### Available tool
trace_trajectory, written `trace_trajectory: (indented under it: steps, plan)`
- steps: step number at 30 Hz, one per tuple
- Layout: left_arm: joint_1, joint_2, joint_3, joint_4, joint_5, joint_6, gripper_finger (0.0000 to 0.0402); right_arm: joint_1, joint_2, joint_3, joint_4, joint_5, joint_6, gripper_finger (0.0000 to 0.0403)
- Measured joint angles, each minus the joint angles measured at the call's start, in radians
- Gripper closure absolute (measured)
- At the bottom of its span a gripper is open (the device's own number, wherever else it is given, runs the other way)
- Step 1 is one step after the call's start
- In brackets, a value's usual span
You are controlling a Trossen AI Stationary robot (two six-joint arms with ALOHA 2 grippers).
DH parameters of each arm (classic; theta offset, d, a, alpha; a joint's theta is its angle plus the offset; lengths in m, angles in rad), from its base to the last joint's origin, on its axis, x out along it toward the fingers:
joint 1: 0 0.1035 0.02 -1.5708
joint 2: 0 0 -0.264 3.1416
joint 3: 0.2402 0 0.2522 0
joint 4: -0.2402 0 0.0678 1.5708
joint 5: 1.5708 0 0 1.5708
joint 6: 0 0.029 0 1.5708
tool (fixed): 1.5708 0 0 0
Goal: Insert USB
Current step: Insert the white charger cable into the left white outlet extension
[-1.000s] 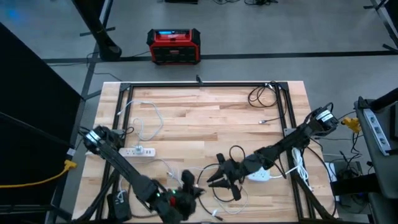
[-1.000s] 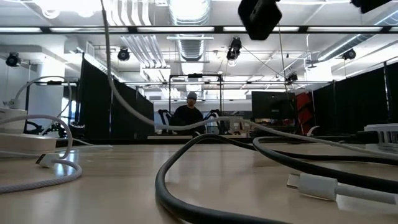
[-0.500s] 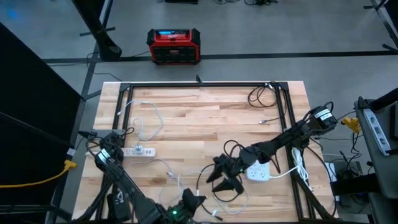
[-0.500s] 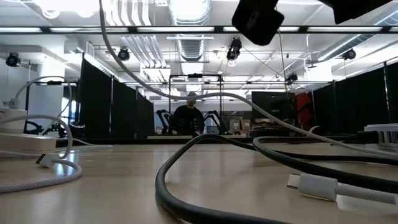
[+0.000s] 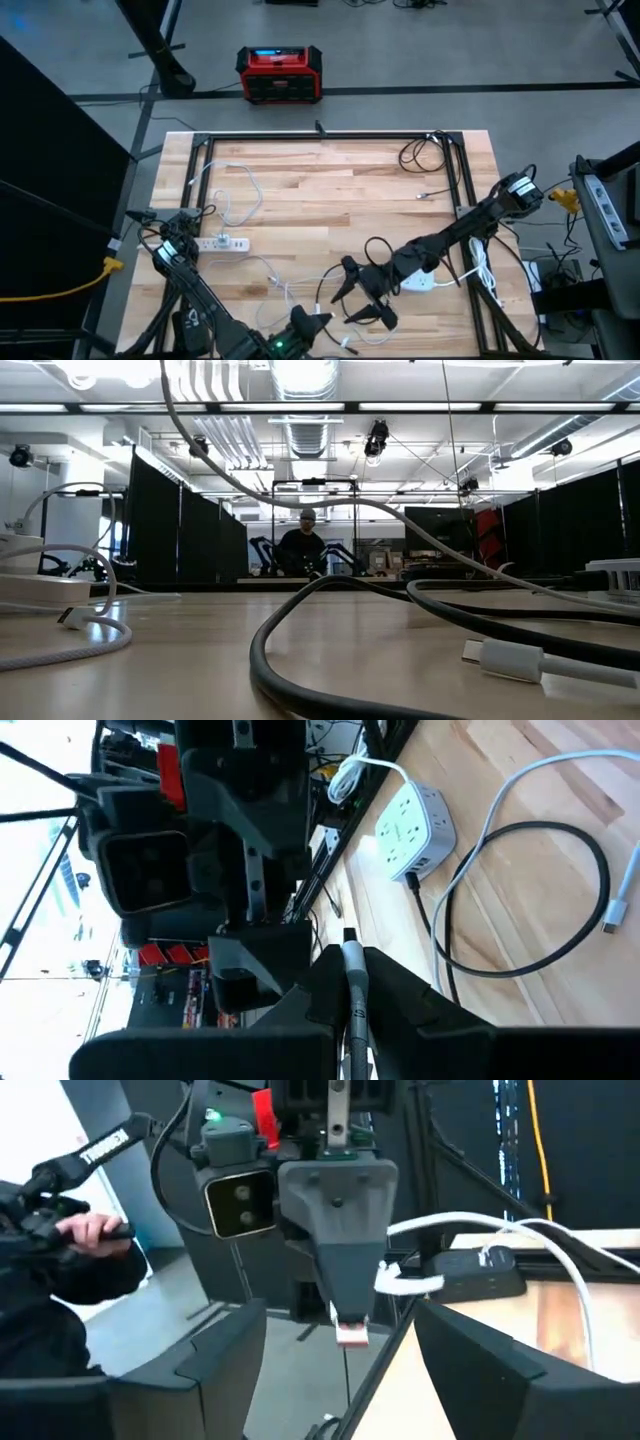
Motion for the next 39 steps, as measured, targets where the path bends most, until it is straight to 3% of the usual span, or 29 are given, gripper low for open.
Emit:
trace_trajectory:
  steps: [5,18,24,32,39]
  plan:
    - [-0.001,0.000,0.000,0.084,-0.050,0.054,0.0389,0.002,0.001,0.059,-0.151,0.009,-0.021,0.0182]
    - [-0.001,0.000,0.000,0.101,-0.050,0.063,0.0389,0.012,0.034,0.100,-0.135,0.010,-0.002,0.0187]
    - [-0.001,0.000,0.000,0.101,-0.050,0.062,0.0389,0.012,0.041,0.108,-0.135,0.016,-0.007,0.0242]
    - [-0.002,0.000,0.000,0.098,-0.049,0.054,0.0389,0.012,0.041,0.108,-0.143,0.005,-0.005,0.0363]
    - [-0.011,0.000,0.000,0.095,-0.050,0.048,0.0389,0.015,0.037,0.108,-0.143,-0.002,-0.039,0.0363]
